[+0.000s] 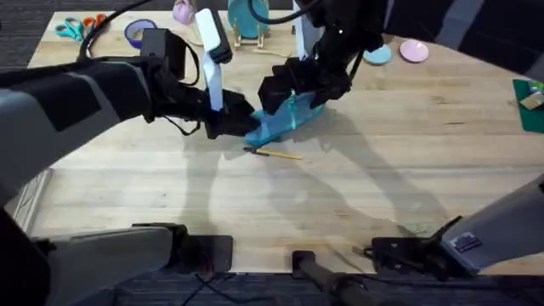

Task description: Unzip the bag, pick up the pens from the table one at a time and place them inside, then zip the bag closed.

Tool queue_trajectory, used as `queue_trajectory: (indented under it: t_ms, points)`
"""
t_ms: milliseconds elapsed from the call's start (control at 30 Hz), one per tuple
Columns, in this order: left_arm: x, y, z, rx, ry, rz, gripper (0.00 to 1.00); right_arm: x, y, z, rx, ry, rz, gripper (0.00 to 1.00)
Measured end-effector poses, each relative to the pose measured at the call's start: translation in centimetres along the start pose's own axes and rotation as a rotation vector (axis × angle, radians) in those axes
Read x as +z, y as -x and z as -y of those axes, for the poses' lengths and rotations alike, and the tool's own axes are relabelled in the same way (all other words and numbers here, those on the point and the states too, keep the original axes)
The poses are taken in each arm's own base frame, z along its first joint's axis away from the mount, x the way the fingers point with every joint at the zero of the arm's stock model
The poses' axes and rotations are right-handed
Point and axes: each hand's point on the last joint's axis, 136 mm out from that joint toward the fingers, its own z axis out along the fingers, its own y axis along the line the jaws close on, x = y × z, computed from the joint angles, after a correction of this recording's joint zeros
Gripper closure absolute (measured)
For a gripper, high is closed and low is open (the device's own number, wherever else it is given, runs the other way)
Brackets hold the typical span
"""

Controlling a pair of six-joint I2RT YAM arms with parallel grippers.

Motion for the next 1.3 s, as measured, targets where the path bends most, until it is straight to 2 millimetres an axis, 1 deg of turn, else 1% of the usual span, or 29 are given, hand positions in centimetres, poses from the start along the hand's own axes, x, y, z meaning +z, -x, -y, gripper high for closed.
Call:
queue_trajectory:
  t_ms: [167,267,400,533,667,700,767,800,933,1300]
  points:
    - [0.00,0.00,0.00,0.000,0.000,0.000,0.959,0.66,-0.11,0.18,0.012,-0.005,-0.017,0.084]
    - [0.00,0.00,0.00,0.000,0.000,0.000,0.959,0.73,-0.16,0.21,0.015,-0.006,-0.019,0.171]
    - [0.00,0.00,0.00,0.000,0.000,0.000,0.959,0.73,-0.16,0.21,0.023,-0.006,-0.019,0.393]
    - [0.00,0.00,0.00,0.000,0.000,0.000,0.959,0.73,-0.15,0.21,0.024,-0.006,-0.019,0.539]
    - [0.00,0.00,0.00,0.000,0.000,0.000,0.959,0.74,-0.10,0.19,0.026,-0.005,-0.017,0.655]
    - [0.00,0.00,0.00,0.000,0.000,0.000,0.959,0.74,-0.10,0.19,0.026,-0.005,-0.017,0.712]
    - [0.00,0.00,0.00,0.000,0.000,0.000,0.959,0.74,-0.10,0.18,0.026,-0.005,-0.017,0.899]
    - [0.00,0.00,0.00,0.000,0.000,0.000,0.959,0.73,-0.12,0.16,0.030,-0.004,-0.017,0.952]
    - [0.00,0.00,0.00,0.000,0.000,0.000,0.959,0.74,-0.13,0.12,0.029,-0.001,-0.018,0.967]
    - [0.00,0.00,-0.01,0.000,0.000,0.000,0.959,0.72,-0.21,-0.27,0.016,0.021,-0.024,0.970]
